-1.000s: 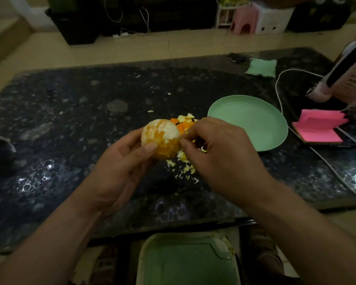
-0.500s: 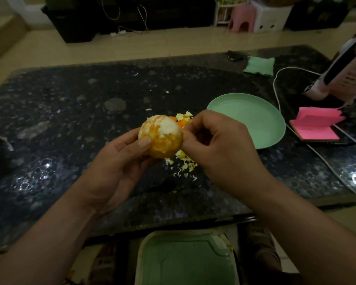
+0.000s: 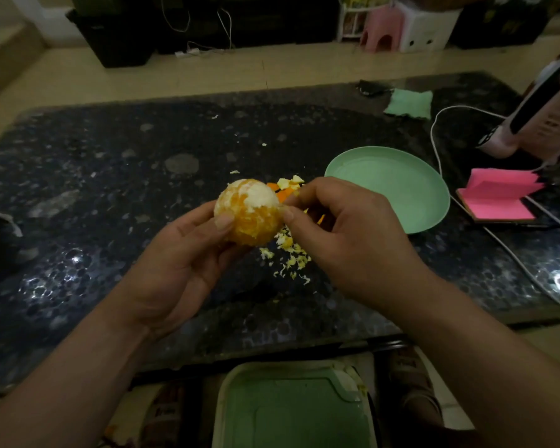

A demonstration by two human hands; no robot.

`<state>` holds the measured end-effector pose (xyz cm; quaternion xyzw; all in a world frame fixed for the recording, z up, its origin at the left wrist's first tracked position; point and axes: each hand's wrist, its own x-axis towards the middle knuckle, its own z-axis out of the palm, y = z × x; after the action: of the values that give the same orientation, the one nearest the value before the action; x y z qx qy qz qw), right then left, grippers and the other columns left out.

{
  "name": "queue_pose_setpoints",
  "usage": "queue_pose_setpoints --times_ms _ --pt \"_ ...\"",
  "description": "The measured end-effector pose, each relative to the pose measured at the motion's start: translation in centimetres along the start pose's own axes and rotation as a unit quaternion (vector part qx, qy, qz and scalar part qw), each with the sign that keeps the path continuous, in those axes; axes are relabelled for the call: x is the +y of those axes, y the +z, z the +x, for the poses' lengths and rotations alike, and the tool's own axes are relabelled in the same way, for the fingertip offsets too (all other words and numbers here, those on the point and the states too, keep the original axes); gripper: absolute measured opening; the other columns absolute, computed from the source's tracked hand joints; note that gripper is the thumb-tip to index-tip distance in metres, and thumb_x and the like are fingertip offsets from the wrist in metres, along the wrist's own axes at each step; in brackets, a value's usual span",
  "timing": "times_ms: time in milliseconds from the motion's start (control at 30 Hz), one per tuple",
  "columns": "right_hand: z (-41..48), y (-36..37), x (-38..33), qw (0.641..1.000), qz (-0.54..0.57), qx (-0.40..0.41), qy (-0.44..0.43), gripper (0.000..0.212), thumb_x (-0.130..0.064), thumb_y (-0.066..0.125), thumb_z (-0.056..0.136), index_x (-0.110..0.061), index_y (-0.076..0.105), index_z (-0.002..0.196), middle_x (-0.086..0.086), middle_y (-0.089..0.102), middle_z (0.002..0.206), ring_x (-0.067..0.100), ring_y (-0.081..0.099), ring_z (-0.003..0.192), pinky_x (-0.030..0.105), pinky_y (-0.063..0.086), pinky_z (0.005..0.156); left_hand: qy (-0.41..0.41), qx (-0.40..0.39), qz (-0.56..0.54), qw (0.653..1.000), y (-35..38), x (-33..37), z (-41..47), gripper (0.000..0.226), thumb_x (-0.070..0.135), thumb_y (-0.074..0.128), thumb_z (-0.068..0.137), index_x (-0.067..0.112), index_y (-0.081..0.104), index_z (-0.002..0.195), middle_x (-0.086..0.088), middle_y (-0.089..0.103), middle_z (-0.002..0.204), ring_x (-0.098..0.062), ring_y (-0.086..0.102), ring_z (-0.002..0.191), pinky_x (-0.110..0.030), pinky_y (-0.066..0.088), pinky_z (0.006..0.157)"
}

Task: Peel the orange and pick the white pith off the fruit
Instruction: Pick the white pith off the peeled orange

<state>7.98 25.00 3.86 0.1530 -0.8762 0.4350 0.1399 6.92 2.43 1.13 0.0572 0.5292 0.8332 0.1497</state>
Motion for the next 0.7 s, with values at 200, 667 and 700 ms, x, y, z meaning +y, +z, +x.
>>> queue_pose_setpoints --times_ms 200,667,700 --pt "0.0 0.7 0.6 0.996 -0.079 0.01 -0.033 0.013 -0.025 0.072 0.097 -0.019 0.068 0.086 -0.009 0.062 0.078 0.009 0.054 0.071 0.033 0.049 0.066 0.009 0.013 0.035 0.999 0.2 -0.4 0.2 0.062 0.023 0.073 0.087 0.002 0.058 0.144 -0.016 0.069 0.138 -0.028 0.067 0.128 -0.028 0.057 0.099" --pt "0.8 0.3 2.1 0.998 0.02 0.019 0.06 0.012 -0.019 0.072 0.095 -0.018 0.069 0.083 -0.008 0.066 0.072 0.008 0.059 0.064 0.018 0.045 0.057 -0.041 -0.024 -0.02 0.999 1.0 0.0 -0.4 0.074 0.045 0.094 0.072 0.009 0.072 0.134 -0.019 0.066 0.142 -0.029 0.067 0.128 -0.039 0.054 0.108" --pt "0.9 0.4 2.4 0.998 0.004 0.009 0.068 0.012 -0.02 0.071 0.096 -0.019 0.069 0.084 -0.008 0.066 0.074 0.008 0.06 0.067 0.021 0.047 0.059 -0.042 -0.019 -0.028 0.999 1.1 0.1 -0.5 0.072 0.045 0.094 0.071 0.012 0.074 0.132 -0.018 0.067 0.141 -0.029 0.068 0.127 -0.038 0.055 0.108"
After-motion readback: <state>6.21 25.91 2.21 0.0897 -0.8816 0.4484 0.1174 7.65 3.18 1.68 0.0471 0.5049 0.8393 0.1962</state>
